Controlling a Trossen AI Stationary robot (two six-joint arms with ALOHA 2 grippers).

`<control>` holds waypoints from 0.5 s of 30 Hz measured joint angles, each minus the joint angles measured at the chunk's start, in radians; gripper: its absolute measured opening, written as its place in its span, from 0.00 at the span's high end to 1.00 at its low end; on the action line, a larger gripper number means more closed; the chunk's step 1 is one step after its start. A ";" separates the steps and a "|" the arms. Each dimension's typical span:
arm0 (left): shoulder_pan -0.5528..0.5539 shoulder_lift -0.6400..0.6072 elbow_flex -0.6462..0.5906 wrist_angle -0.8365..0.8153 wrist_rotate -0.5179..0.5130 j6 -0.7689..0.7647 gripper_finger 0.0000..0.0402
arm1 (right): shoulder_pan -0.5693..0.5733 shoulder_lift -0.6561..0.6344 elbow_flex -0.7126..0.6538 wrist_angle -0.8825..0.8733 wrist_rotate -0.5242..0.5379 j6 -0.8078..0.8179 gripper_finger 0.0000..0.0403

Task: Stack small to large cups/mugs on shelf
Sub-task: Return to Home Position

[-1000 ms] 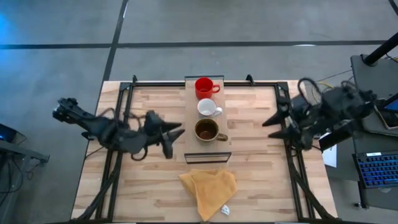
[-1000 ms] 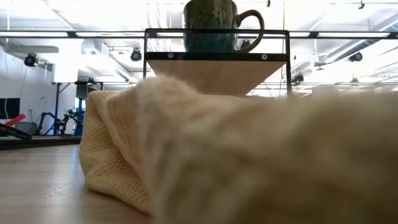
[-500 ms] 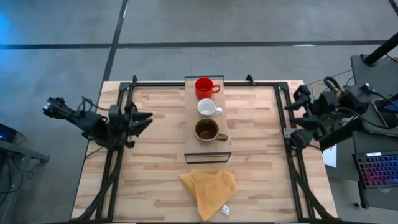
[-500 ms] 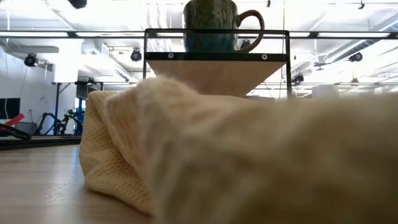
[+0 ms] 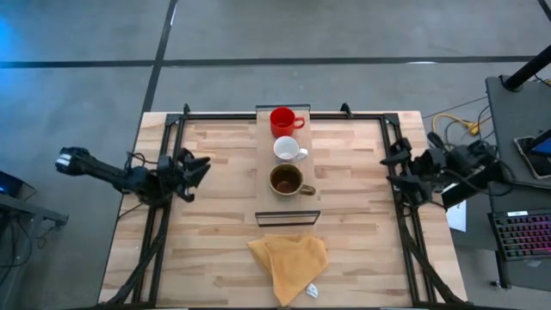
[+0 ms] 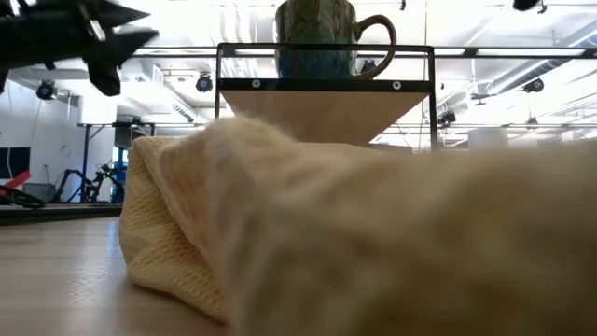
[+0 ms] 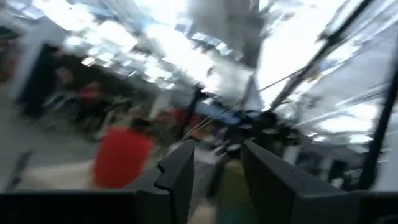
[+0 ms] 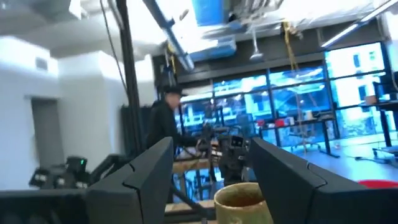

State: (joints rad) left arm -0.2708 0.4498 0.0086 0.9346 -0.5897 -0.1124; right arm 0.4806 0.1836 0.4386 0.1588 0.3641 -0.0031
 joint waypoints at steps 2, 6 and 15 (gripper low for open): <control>0.052 -0.029 0.000 -0.127 -0.021 -0.066 0.70 | -0.018 -0.045 -0.066 0.042 0.010 0.028 0.48; 0.166 -0.125 0.000 -0.381 0.046 -0.204 0.70 | -0.054 -0.142 -0.197 0.121 -0.001 0.060 0.48; 0.299 -0.299 -0.001 -0.868 0.114 -0.433 0.70 | -0.105 -0.183 -0.354 0.036 0.106 0.232 0.48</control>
State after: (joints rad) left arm 0.0279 0.1506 0.0078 0.0665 -0.4759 -0.5450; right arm 0.3755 0.0006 0.0848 0.1945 0.4697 0.2291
